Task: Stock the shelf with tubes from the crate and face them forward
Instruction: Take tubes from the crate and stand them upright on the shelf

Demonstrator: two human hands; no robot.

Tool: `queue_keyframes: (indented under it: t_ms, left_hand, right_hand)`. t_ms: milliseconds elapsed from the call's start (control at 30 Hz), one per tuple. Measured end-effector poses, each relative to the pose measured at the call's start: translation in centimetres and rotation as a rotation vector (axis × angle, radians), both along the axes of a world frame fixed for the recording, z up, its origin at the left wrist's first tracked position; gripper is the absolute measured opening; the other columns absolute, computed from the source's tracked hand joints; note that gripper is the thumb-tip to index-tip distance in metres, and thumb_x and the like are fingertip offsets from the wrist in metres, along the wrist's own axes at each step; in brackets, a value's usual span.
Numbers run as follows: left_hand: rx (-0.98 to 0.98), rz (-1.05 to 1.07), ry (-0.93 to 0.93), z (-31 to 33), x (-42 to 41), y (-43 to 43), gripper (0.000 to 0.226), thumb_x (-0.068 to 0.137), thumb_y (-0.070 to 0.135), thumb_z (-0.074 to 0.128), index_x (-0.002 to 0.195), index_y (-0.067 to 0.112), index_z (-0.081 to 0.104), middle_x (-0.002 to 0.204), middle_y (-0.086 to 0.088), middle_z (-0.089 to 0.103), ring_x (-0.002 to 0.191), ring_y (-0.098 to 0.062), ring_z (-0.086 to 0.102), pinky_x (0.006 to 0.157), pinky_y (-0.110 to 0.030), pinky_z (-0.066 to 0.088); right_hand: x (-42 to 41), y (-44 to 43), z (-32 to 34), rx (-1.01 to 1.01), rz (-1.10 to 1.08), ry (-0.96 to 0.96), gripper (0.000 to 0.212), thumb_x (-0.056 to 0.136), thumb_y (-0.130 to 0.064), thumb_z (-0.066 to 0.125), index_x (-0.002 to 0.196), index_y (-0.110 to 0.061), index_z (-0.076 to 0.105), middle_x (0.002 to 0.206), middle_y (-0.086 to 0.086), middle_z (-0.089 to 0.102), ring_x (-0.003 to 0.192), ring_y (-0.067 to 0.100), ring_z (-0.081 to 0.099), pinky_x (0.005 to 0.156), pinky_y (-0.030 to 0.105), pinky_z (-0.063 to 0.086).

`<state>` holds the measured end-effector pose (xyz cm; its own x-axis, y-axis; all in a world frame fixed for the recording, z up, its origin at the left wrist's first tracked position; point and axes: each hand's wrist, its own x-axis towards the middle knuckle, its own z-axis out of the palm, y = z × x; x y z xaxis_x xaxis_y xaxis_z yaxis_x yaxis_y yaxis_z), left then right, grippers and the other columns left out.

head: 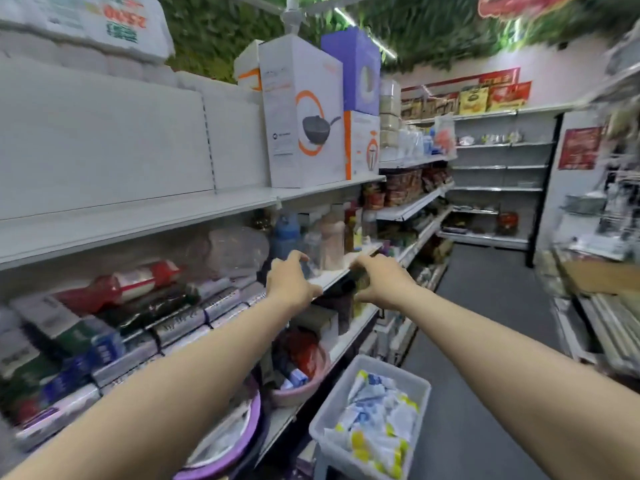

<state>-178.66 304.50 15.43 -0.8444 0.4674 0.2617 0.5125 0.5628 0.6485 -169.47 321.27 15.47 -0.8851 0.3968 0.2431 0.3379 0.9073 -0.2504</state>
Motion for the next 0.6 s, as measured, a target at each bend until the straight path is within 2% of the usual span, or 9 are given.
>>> queue_keyframes:
  t_ms: [133,267,333,433,500,600]
  left_hand:
    - [-0.036,-0.042,-0.041,-4.9,-4.4,9.2,0.066,0.07,0.029,0.083,0.127,0.024,0.052,0.124,-0.014,0.049,0.113,-0.032,0.051,0.093,-0.034,0.044]
    - [-0.076,-0.051,-0.139,-9.9,-9.8,17.3,0.068,0.066,0.031,0.084,0.127,0.026,0.055,0.126,-0.011,0.054,0.113,-0.029,0.055,0.092,-0.033,0.047]
    - [-0.139,-0.035,-0.213,-13.0,-11.9,20.2,0.071,0.065,0.034,0.085,0.128,0.026,0.054,0.128,-0.011,0.056,0.115,-0.029,0.055,0.096,-0.034,0.046]
    - [-0.217,0.011,-0.348,-17.5,-14.2,23.7,0.072,0.068,0.036,0.084,0.131,0.024,0.051,0.132,-0.014,0.051,0.12,-0.031,0.052,0.099,-0.032,0.041]
    - [-0.241,0.055,-0.438,-20.3,-15.4,25.6,0.069,0.069,0.036,0.084,0.13,0.023,0.053,0.134,-0.014,0.05,0.12,-0.031,0.052,0.097,-0.031,0.041]
    - [-0.267,0.116,-0.535,-24.8,-16.8,28.3,0.074,0.07,0.033,0.085,0.133,0.018,0.051,0.138,-0.011,0.051,0.125,-0.029,0.049,0.097,-0.029,0.04]
  right_hand:
    - [-4.2,8.9,-4.4,0.028,-0.034,-0.093,0.057,0.077,-0.036,0.074,0.128,-0.033,0.048,0.123,0.005,0.052,0.116,0.028,0.048,0.082,0.039,0.051]
    - [-9.4,16.8,-8.2,0.011,-0.06,-0.18,0.057,0.081,-0.039,0.071,0.132,-0.028,0.047,0.12,0.01,0.055,0.111,0.031,0.052,0.08,0.039,0.051]
    - [-11.3,19.7,-10.9,-0.047,-0.048,-0.235,0.055,0.081,-0.037,0.072,0.13,-0.026,0.049,0.116,0.011,0.057,0.107,0.031,0.054,0.075,0.038,0.051]
    - [-13.7,23.7,-15.5,-0.119,-0.015,-0.311,0.053,0.079,-0.031,0.072,0.128,-0.025,0.053,0.107,0.009,0.058,0.104,0.03,0.057,0.066,0.032,0.042]
    - [-15.1,26.1,-18.8,-0.159,0.015,-0.371,0.053,0.079,-0.031,0.073,0.127,-0.023,0.054,0.105,0.008,0.057,0.106,0.031,0.056,0.07,0.034,0.044]
    - [-17.1,29.7,-23.7,-0.242,0.06,-0.475,0.054,0.08,-0.035,0.076,0.128,-0.021,0.054,0.124,0.009,0.056,0.114,0.03,0.054,0.087,0.038,0.048]
